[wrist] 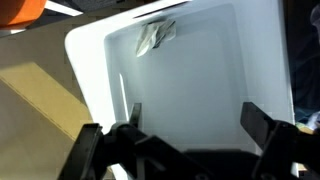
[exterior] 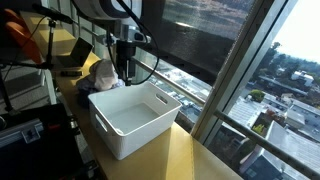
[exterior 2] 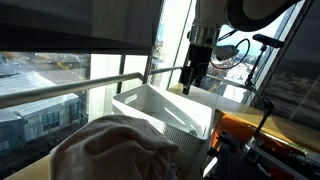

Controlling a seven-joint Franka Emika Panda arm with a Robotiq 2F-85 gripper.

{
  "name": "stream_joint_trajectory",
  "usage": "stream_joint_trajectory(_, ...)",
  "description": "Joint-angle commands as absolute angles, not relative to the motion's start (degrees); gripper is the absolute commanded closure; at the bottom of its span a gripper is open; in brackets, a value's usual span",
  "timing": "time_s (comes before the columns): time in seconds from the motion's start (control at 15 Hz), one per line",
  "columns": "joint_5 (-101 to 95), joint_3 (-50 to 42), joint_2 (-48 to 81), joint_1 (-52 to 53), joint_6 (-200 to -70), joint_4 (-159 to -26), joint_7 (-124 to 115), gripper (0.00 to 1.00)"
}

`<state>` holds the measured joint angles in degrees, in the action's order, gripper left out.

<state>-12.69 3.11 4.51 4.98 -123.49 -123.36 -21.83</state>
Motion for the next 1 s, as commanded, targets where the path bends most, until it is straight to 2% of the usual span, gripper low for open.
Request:
stream_joint_trajectory(0.0,-12.9,1.4,4.9,3.3,-127.2,-128.3,-22.4,0.00)
stream_joint_trajectory(0.93,-23.3,-4.2,19.7,4.9,-138.7,-128.7,-28.4,0.00)
